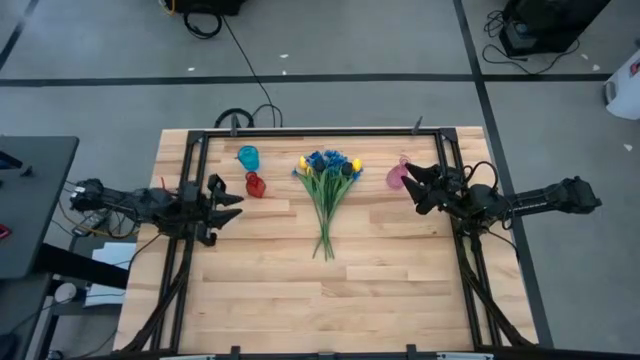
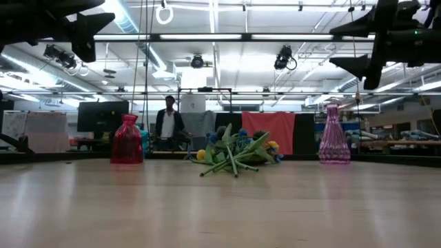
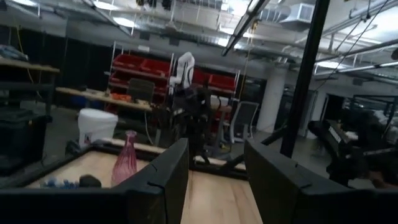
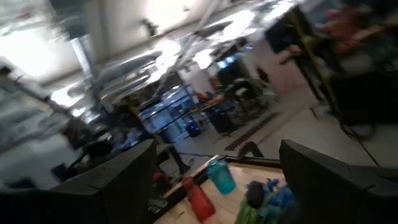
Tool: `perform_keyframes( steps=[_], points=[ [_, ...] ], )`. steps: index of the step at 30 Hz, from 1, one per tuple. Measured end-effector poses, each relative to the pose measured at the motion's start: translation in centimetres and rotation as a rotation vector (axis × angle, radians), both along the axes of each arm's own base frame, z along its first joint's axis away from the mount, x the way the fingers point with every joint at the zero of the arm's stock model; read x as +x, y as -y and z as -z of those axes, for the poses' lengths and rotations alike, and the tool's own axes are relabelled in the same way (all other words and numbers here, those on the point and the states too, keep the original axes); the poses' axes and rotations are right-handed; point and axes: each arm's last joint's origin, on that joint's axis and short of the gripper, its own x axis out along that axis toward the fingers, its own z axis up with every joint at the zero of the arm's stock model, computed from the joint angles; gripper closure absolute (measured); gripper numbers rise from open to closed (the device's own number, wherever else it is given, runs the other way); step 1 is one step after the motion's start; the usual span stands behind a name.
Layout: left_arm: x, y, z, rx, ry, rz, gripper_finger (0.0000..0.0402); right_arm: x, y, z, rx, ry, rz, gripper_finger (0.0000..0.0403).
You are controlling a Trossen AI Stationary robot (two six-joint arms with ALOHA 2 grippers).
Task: Sort flowers into vase by color
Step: Put the black flower into the red vase
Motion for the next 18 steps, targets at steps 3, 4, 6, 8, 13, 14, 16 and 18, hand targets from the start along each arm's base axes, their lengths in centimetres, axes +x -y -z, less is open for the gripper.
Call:
perform_keyframes(
  steps=[3, 4, 6, 8, 13, 14, 16, 18],
  points=[
    [1.1, 0.3, 0.4, -0.013, -0.067, 0.004, 0.0241, 0.3, -0.2, -0.5, -0.038, -0.009, -0.061, 0.0054],
    [1.6, 0.4, 0.4, -0.02, -0.1, 0.0, 0.0241, 0.5, -0.2, -0.7, -0.043, -0.02, -0.074, 0.0054],
    [2.6, 0.6, 0.3, -0.035, -0.158, -0.01, 0.0241, 1.0, -0.3, -1.3, -0.048, -0.058, -0.083, 0.0054],
    [3.9, 0.9, 0.1, -0.046, -0.221, -0.012, 0.0241, 1.6, -0.3, -2.0, -0.048, -0.098, -0.083, 0.0054],
    [8.0, 2.7, -0.8, -0.095, -0.361, 0.073, 0.0241, 3.4, -0.5, -3.4, -0.129, -0.214, -0.086, 0.0054],
    [9.0, 3.3, -1.0, -0.097, -0.387, 0.085, 0.0241, 3.8, -0.6, -3.6, -0.147, -0.245, -0.088, 0.0055],
    [11.1, 4.4, -1.4, -0.086, -0.446, 0.079, 0.0241, 4.7, -0.7, -3.8, -0.174, -0.311, -0.083, 0.0055],
    [13.4, 5.1, -1.6, -0.071, -0.494, 0.034, 0.0241, 5.5, -0.7, -3.9, -0.187, -0.367, -0.064, 0.0056]
  ],
)
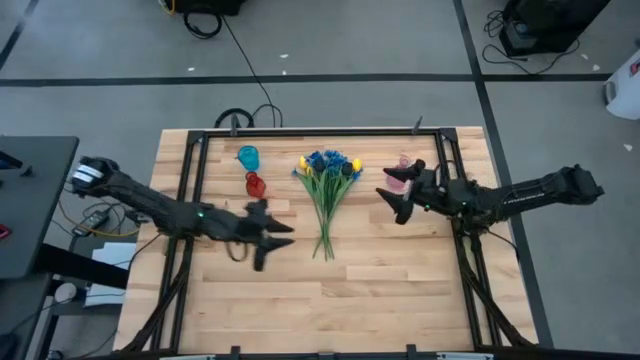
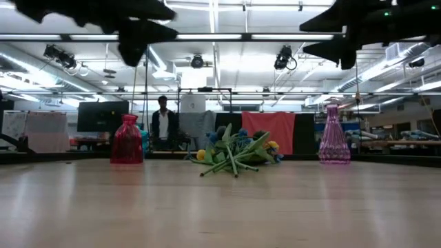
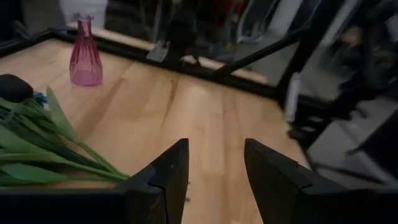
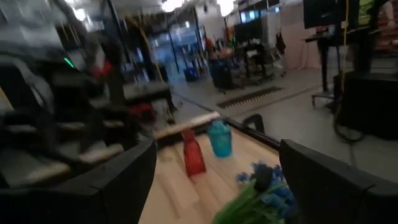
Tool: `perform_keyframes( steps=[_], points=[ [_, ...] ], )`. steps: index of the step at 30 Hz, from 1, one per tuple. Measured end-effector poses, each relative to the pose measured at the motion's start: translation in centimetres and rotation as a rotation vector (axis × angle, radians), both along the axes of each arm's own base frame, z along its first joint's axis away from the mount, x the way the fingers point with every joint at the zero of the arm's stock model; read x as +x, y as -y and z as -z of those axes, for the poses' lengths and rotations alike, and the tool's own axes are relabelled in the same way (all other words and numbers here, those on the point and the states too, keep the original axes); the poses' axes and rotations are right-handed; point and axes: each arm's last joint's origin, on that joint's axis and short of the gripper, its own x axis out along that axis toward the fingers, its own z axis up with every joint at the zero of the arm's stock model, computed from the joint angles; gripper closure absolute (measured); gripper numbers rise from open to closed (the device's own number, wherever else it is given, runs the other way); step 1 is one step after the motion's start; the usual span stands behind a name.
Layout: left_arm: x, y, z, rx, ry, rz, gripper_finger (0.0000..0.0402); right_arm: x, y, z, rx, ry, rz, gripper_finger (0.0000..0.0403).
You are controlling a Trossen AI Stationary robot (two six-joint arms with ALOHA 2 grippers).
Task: Sort flowers into vase by color
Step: Put the black flower into the red vase
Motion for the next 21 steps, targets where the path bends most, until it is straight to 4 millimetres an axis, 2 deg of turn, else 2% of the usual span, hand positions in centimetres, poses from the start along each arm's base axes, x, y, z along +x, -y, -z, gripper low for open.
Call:
perform_keyframes(
  steps=[5, 9, 16, 21],
  points=[
    [4.9, 0.6, 0.8, 0.048, -0.123, -0.147, 0.0241, 1.4, 0.1, -1.1, -0.059, -0.044, 0.077, 0.0056],
    [7.8, -0.3, 2.5, -0.033, -0.205, -0.265, 0.0241, 1.7, 0.2, -2.5, -0.101, -0.023, 0.095, 0.0056],
    [10.7, -3.7, 7.2, -0.198, -0.324, -0.447, 0.0241, 1.8, -0.5, -2.2, -0.135, -0.051, 0.06, 0.0056],
    [12.0, -5.0, 8.6, -0.232, -0.342, -0.509, 0.0237, 1.8, -0.8, -1.3, -0.164, -0.087, 0.042, 0.0056]
  ],
)
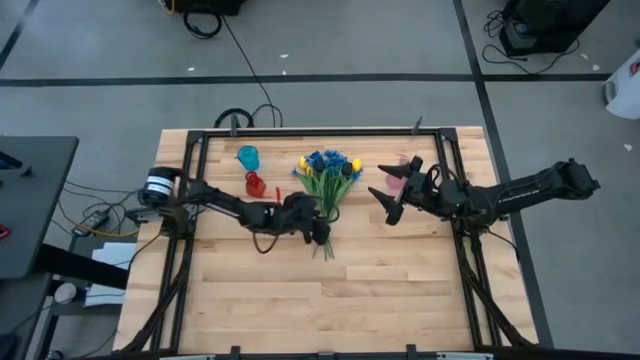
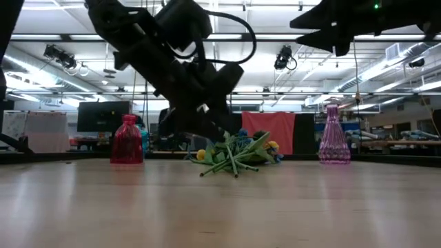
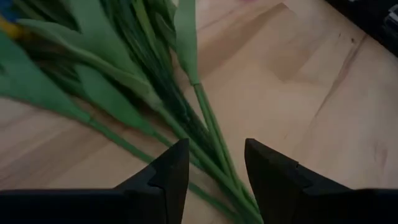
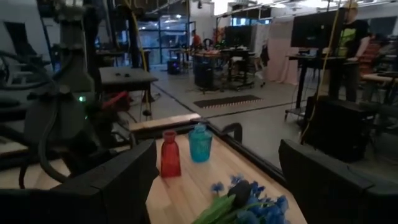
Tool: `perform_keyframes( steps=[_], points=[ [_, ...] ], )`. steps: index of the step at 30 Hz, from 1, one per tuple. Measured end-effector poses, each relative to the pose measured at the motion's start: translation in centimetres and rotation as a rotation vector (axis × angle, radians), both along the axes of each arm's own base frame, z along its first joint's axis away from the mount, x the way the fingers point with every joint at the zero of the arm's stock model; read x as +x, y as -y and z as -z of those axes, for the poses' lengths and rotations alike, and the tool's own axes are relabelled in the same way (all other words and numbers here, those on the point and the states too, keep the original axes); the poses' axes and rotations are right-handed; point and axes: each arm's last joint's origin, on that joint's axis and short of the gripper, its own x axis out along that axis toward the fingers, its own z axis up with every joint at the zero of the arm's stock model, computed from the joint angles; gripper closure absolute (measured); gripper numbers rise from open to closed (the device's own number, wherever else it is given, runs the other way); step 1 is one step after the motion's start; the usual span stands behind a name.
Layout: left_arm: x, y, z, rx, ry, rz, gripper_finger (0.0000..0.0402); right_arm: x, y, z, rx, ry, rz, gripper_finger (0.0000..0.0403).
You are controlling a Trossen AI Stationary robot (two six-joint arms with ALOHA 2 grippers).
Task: Sort flowers into vase by color
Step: Put the black flower into the red vase
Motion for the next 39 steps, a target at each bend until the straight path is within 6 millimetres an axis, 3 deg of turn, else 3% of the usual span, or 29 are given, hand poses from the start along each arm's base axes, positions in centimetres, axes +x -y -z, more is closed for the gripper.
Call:
perform_keyframes(
  steps=[7, 20, 27, 34, 39],
  points=[
    [1.1, -1.3, 0.5, 0.035, -0.064, -0.049, 0.0232, -0.3, 0.1, 1.4, -0.015, -0.026, 0.004, 0.0056],
    [0.9, -3.3, 1.0, 0.06, -0.124, -0.109, 0.0251, -0.3, 0.4, 1.4, -0.041, -0.036, 0.027, 0.0056],
    [1.9, -4.3, 2.2, 0.011, -0.08, -0.051, 0.0298, -0.3, 0.4, 1.4, -0.04, -0.036, 0.028, 0.0056],
    [1.8, -4.3, 1.8, 0.051, -0.079, -0.047, 0.0378, -0.3, 0.4, 1.4, -0.04, -0.041, 0.028, 0.0056],
    [1.8, -4.3, 1.2, 0.082, -0.076, -0.02, 0.0392, -0.3, 0.4, 1.6, -0.026, -0.049, 0.027, 0.0056]
  ],
)
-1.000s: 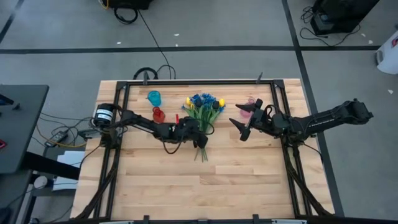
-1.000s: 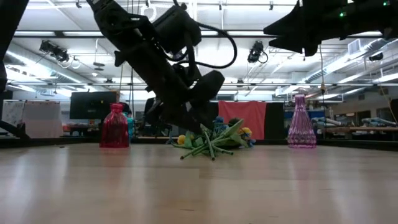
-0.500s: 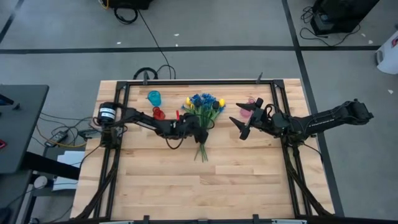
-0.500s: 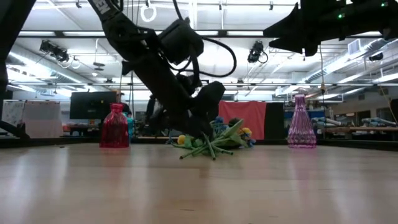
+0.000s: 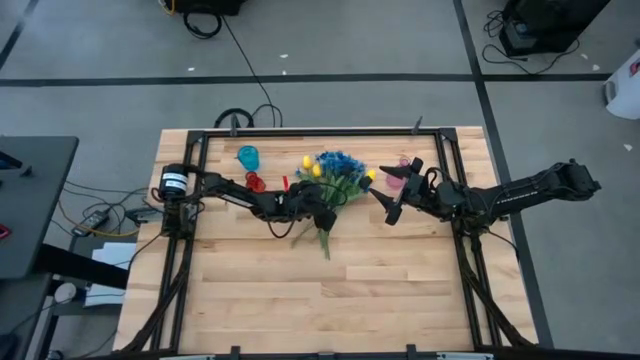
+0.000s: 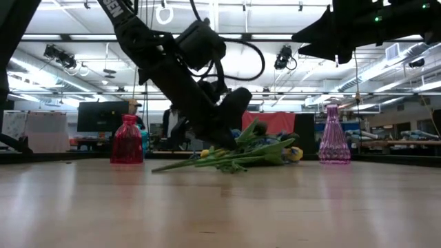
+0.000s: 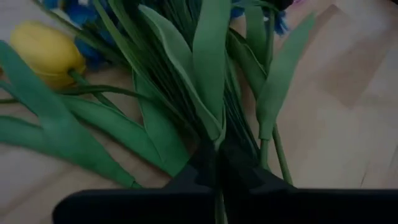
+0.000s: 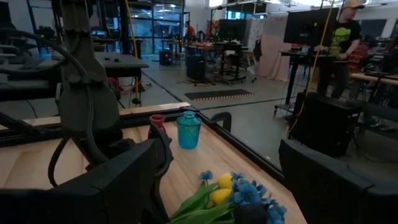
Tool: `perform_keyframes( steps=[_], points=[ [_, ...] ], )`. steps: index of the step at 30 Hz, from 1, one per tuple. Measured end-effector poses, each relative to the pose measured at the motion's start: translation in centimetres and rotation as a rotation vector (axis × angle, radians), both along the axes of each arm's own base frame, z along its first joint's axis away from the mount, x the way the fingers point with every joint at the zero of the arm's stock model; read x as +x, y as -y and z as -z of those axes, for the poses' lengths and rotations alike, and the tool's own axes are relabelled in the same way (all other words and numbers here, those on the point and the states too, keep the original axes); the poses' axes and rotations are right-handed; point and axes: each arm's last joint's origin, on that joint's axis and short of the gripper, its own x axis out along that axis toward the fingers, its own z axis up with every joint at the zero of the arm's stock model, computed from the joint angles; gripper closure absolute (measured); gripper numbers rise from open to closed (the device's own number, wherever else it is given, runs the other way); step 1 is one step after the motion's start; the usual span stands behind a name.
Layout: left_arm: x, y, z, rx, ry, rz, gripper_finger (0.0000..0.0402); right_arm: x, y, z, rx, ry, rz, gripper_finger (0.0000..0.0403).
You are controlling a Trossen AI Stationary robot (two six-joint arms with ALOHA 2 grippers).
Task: Sort flowers into vase by color
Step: Put the black flower into the red vase
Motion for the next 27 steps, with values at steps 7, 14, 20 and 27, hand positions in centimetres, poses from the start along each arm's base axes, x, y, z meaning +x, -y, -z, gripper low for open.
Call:
perform_keyframes(
  steps=[7, 14, 20, 27],
  points=[
    [-1.2, 0.0, -4.5, 0.084, 0.035, 0.036, 0.0374, 0.0, 0.0, 0.1, 0.017, 0.001, -0.002, 0.0056],
    [-4.1, 1.8, -10.8, 0.32, 0.053, 0.049, 0.0381, 0.0, -0.1, 0.1, 0.044, 0.007, -0.029, 0.0056],
    [-7.5, 2.8, -11.8, 0.433, 0.063, 0.092, 0.0381, 0.3, -0.3, 0.1, 0.072, 0.032, -0.095, 0.0056],
    [-12.1, 3.4, -11.2, 0.515, 0.294, 0.219, 0.0381, 2.3, -0.9, 0.5, 0.078, 0.125, -0.246, 0.0056]
  ],
)
